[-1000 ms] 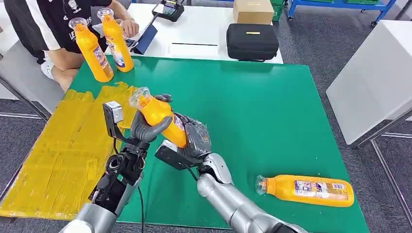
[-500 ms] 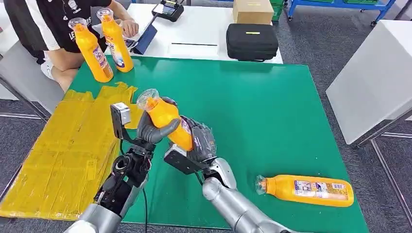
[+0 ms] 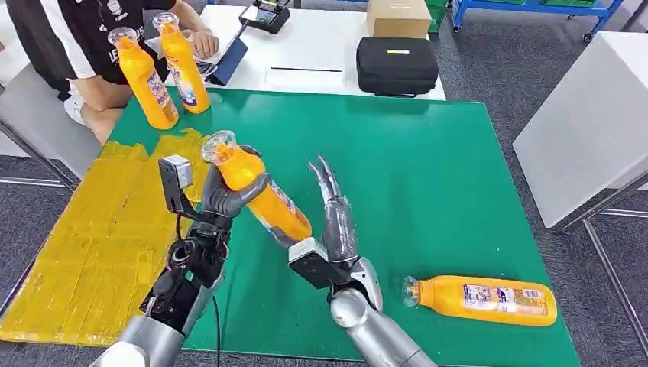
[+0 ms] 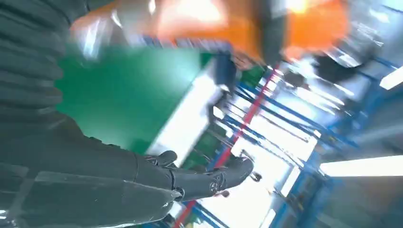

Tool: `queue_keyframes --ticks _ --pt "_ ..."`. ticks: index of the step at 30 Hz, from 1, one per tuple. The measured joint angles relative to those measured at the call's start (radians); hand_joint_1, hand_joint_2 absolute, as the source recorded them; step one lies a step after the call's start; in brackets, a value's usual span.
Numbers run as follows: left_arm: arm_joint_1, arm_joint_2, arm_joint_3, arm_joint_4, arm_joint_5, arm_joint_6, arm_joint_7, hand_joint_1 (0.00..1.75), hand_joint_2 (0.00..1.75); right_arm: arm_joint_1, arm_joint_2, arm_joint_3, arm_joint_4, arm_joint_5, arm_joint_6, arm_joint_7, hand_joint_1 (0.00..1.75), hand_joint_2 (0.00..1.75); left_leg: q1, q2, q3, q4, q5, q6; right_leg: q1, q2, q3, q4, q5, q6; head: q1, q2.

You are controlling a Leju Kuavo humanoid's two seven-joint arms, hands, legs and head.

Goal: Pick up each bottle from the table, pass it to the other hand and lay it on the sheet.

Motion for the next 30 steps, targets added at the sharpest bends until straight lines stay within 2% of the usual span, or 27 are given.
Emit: queue_keyframes --ticks 4,6,8,12,15,17,19,28,30 --pt "0.0 0.006 0.022 -0.004 -0.06 0.097 -0.028 1.75 1.75 0.048 -0.022 -0.001 -0.123 -0.004 0.019 0.018 0.0 1.75 0.0 0.0 0.0 0.0 0.0 0.0 0.0 0.0 0.0 0.0 0.0 0.0 0.0 0.0" --pt "0.004 0.012 0.036 -0.019 -0.125 0.19 -0.05 1.75 1.75 0.071 -0.03 -0.004 -0.182 -0.05 0.068 0.022 0.0 1.75 0.0 0.0 0.0 0.0 0.0 0.0 0.0 0.0 0.0 0.0 0.0 0.0 0.0 0.0" --pt "0.004 0.018 0.048 -0.035 -0.241 0.344 -0.083 1.75 1.75 0.094 -0.039 -0.01 -0.24 -0.088 0.112 0.023 0.0 1.75 0.0 0.0 0.0 0.0 0.0 0.0 0.0 0.0 0.0 0.0 0.0 0.0 0.0 0.0" --pt "0.005 0.029 0.067 -0.048 -0.372 0.508 -0.118 1.75 1.75 0.121 -0.055 -0.018 -0.312 -0.119 0.139 0.023 0.0 1.75 0.0 0.0 0.0 0.0 0.0 0.0 0.0 0.0 0.0 0.0 0.0 0.0 0.0 0.0" --pt "0.005 0.039 0.072 -0.05 -0.569 0.69 -0.128 1.75 1.75 0.138 -0.067 -0.026 -0.358 -0.126 0.139 0.017 0.0 1.75 0.0 0.0 0.0 0.0 0.0 0.0 0.0 0.0 0.0 0.0 0.0 0.0 0.0 0.0" --pt "0.008 0.04 0.104 -0.053 -0.838 0.792 -0.09 1.75 1.75 0.148 -0.074 -0.033 -0.384 -0.103 0.113 0.015 0.0 1.75 0.0 0.0 0.0 0.0 0.0 0.0 0.0 0.0 0.0 0.0 0.0 0.0 0.0 0.0" --pt "0.009 0.04 0.144 -0.059 -0.996 0.807 -0.076 1.75 1.75 0.151 -0.079 -0.038 -0.402 -0.095 0.105 0.015 0.0 1.75 0.0 0.0 0.0 0.0 0.0 0.0 0.0 0.0 0.0 0.0 0.0 0.0 0.0 0.0" --pt "0.016 0.04 0.197 -0.061 -0.997 0.807 -0.067 1.75 1.75 0.159 -0.088 -0.043 -0.43 -0.093 0.101 0.016 0.0 1.75 0.0 0.0 0.0 0.0 0.0 0.0 0.0 0.0 0.0 0.0 0.0 0.0 0.0 0.0" --pt "0.025 0.024 0.221 -0.081 -1.123 0.807 -0.046 1.75 1.75 0.16 -0.089 -0.045 -0.432 -0.096 0.106 0.026 0.0 1.75 0.0 0.0 0.0 0.0 0.0 0.0 0.0 0.0 -0.001 0.0 0.0 0.0 0.0 0.0"
